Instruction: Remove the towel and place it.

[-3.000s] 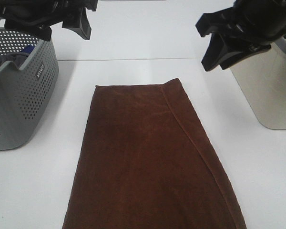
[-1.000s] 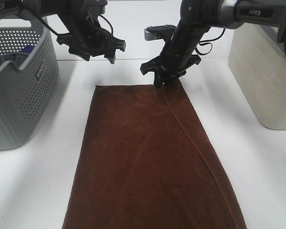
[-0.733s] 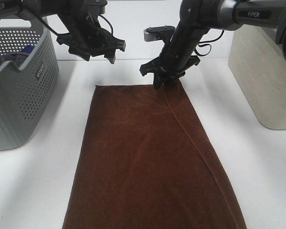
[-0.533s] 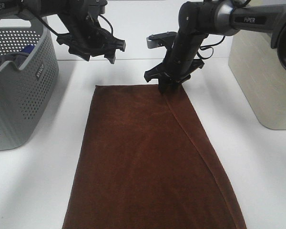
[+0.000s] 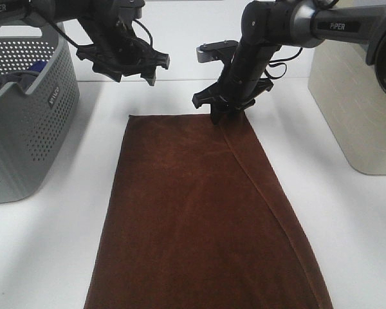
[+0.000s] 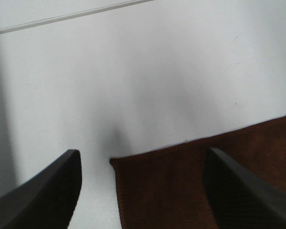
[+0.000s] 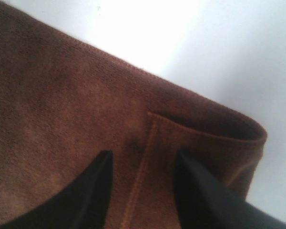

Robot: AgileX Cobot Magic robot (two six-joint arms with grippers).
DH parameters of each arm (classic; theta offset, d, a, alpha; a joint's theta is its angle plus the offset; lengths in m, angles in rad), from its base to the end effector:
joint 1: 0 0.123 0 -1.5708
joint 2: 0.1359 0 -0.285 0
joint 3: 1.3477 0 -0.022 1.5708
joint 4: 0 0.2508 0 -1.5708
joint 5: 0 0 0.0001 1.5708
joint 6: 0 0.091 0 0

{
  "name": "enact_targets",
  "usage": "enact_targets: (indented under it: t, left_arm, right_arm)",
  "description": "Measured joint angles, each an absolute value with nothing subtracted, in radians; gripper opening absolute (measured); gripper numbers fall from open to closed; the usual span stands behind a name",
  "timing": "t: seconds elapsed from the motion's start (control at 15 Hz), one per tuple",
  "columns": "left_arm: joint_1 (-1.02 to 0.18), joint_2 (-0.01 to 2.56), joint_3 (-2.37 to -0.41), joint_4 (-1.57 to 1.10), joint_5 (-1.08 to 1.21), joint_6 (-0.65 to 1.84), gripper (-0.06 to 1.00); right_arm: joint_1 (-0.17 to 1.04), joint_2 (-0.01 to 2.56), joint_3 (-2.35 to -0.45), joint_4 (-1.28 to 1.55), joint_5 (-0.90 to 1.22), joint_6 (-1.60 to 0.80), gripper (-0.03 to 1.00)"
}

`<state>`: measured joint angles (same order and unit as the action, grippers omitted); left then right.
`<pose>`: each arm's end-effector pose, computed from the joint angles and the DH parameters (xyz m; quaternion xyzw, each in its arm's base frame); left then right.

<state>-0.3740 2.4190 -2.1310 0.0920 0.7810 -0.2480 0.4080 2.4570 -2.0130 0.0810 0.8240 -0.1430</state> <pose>0.5030 -0.1911 0.1769 0.0820 0.9527 -0.0502 0.2884 0.4756 0.2115 0.1207 -0.2462 0.9491 0.0598 0.1874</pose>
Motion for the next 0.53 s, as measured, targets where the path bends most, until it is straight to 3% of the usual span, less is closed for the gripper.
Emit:
enact_targets:
  t: [0.53]
  left_arm:
    - [-0.374, 2.419, -2.131, 0.092, 0.781, -0.248, 0.68]
  right_arm:
    - [0.408, 2.486, -2.013, 0.074, 0.818, -0.142, 0.41]
